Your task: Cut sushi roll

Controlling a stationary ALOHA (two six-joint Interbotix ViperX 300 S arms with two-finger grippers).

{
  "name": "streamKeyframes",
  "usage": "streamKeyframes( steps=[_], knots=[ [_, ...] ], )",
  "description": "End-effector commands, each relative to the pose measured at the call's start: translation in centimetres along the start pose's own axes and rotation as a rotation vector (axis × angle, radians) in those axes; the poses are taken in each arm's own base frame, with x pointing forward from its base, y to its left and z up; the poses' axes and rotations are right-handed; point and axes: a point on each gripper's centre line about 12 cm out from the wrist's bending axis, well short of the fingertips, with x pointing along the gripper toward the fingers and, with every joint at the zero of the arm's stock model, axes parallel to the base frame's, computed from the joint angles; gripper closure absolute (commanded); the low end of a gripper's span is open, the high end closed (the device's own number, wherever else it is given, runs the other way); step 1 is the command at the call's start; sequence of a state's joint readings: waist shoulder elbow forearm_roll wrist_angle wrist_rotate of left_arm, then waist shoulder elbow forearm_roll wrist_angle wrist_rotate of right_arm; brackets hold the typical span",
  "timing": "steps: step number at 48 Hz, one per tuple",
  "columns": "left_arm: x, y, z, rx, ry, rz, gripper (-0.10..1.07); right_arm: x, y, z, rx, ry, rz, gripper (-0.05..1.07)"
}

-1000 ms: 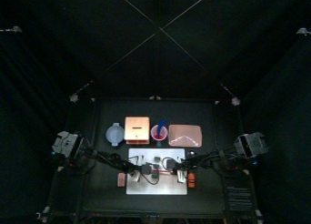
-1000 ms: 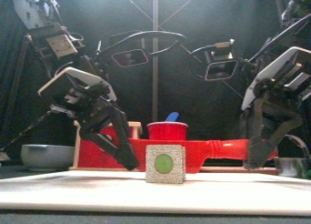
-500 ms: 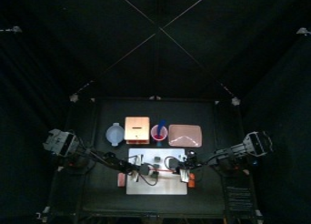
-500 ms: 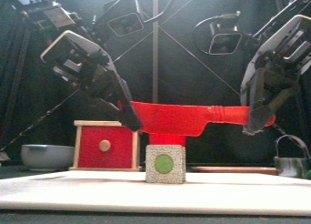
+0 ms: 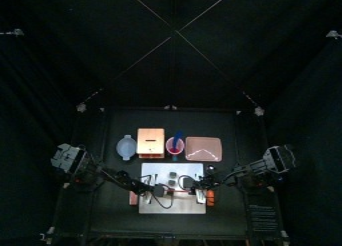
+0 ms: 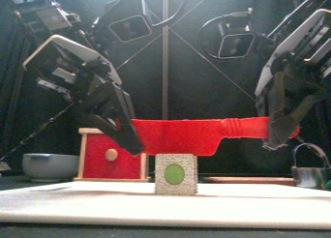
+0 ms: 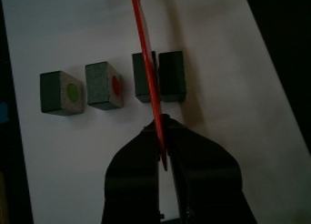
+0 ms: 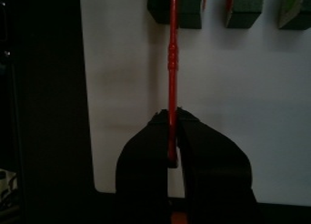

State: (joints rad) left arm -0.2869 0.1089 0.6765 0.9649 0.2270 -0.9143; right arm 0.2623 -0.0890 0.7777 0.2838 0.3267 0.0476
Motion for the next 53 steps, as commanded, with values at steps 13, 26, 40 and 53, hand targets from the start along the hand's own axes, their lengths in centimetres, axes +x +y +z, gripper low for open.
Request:
streamKeyframes(
  steps=[13,26,40,53],
  knots=[
    [-0.1,0.3,-0.4,0.005,0.015,0.015,0.55,-0.4,1.3,-0.1,-0.023,0.01,0.027,0.72],
    [-0.3,0.4,-0.1,0.003,0.006,0.018,0.55,-0.5,1.4,-0.2,-0.023,0.029,0.028,0.72],
    [0.4,0.3,-0.8,0.007,0.035,0.017,0.55,0.1,1.2,-0.4,-0.021,0.049,0.02,0.72],
    [1.8,-0.7,-2.3,-0.003,0.094,0.001,0.55,1.7,1.4,-1.4,-0.012,0.102,0.017,0.72]
  ],
)
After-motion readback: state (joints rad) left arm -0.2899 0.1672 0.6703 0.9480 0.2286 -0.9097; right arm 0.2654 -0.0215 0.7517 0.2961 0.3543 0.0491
